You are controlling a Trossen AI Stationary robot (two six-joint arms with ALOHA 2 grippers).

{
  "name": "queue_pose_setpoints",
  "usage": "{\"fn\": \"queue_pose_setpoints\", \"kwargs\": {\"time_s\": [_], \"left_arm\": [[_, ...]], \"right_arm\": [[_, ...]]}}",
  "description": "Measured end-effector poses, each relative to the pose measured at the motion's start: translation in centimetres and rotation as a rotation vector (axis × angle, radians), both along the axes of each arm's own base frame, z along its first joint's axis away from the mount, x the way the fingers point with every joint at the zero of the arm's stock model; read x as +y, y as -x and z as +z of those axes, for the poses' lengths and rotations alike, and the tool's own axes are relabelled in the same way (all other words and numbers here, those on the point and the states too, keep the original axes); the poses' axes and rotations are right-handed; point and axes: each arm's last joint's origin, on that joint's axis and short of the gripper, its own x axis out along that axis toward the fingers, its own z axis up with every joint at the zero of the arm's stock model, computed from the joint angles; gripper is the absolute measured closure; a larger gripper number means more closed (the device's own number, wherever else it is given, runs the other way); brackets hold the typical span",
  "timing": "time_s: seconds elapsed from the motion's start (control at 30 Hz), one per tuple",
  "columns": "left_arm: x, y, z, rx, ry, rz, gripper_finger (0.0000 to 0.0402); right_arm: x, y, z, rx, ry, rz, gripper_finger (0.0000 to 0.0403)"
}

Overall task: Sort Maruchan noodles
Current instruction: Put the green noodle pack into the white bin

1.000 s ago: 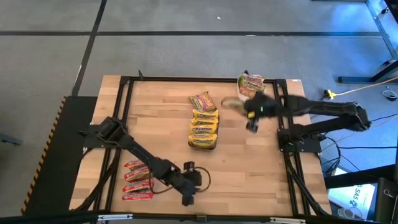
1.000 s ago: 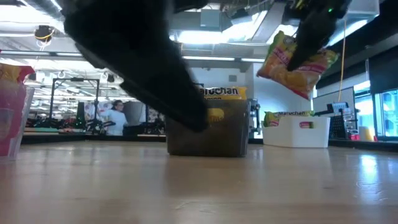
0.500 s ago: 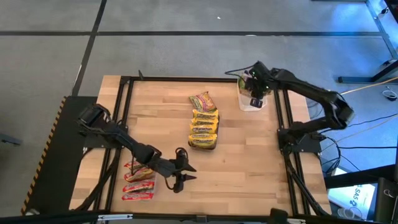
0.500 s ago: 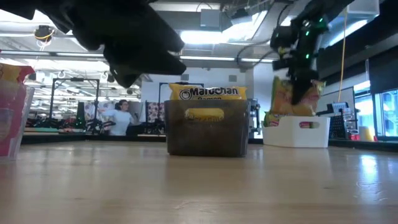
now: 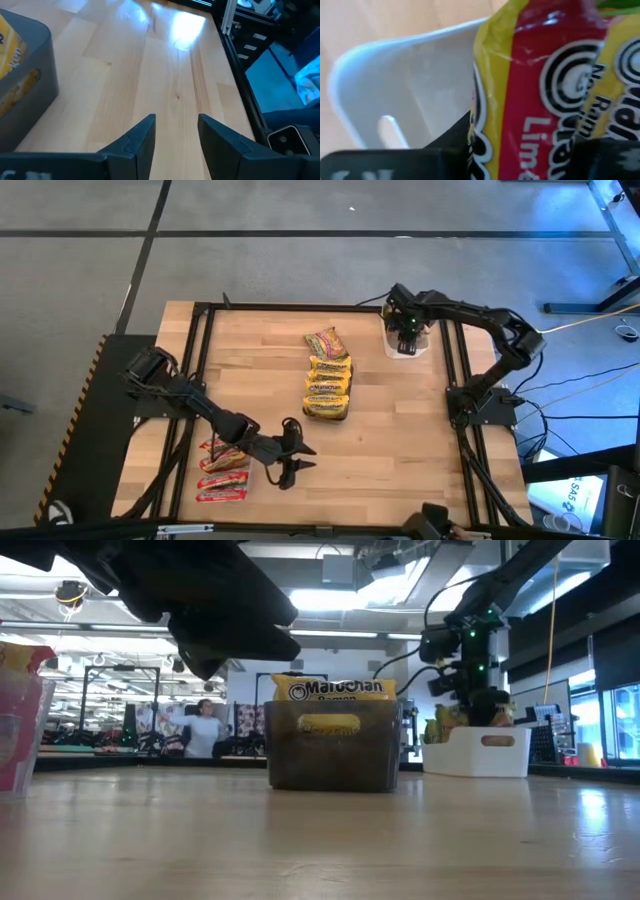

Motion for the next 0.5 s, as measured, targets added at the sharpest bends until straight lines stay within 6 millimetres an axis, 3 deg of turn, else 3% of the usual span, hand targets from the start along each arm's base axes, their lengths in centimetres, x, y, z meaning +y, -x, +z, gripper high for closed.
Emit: {"fn": "queue_pose_setpoints", "kwargs": {"time_s": [0.3,0.5], "left_arm": [[-0.2,0.0,-0.1,0.014,0.022,-0.054,0.0259],[-0.2,0.0,-0.1,0.015,0.021,-0.056,0.0259]], "right_arm": [[-0.3,-0.3,-0.1,0.051,0.078,0.019,0.0173],[-0.9,-0.6,1.3,0.109,0.200,-0.009,0.0151]]}}
